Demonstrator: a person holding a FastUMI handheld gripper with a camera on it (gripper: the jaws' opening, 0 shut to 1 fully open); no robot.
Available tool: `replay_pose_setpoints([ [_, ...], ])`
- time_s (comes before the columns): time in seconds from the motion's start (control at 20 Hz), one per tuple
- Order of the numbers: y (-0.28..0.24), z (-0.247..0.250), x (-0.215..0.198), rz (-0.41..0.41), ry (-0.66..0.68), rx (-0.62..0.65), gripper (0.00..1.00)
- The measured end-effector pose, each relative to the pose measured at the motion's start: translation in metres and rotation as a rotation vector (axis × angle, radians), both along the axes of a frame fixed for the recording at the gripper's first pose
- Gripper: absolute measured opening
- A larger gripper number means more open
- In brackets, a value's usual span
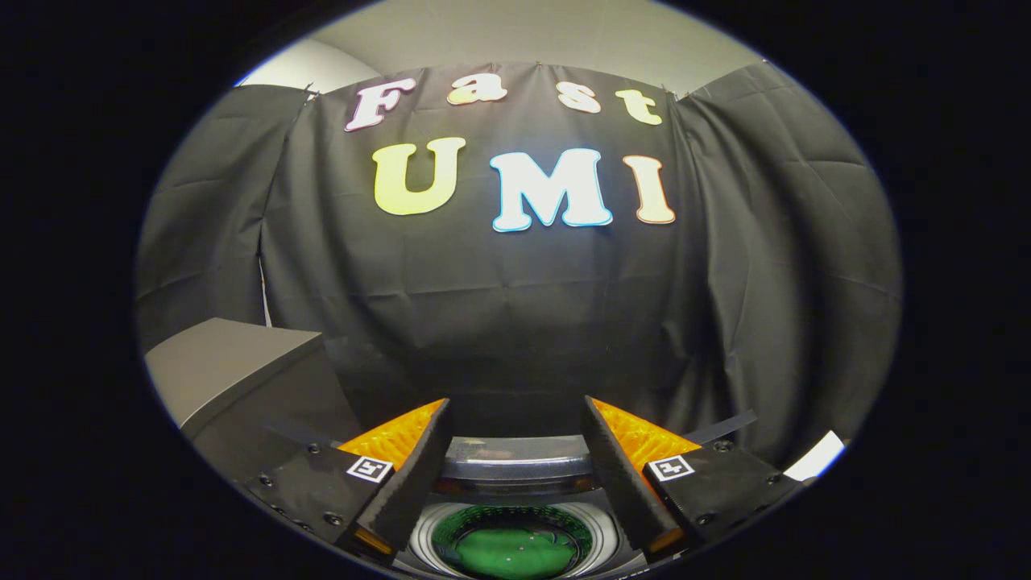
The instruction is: Put the clothes into the washing machine and then close the washing machine lid.
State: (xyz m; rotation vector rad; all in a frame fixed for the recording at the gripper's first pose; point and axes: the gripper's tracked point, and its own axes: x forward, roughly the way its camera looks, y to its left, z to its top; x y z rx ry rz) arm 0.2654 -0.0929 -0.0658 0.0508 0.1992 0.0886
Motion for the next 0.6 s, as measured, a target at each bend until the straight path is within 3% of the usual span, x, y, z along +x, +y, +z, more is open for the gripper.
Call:
replay_pose_setpoints([
  [0.6, 0.021, -0.037, -0.050, 0.058, 0.078, -0.020, 0.98],
])
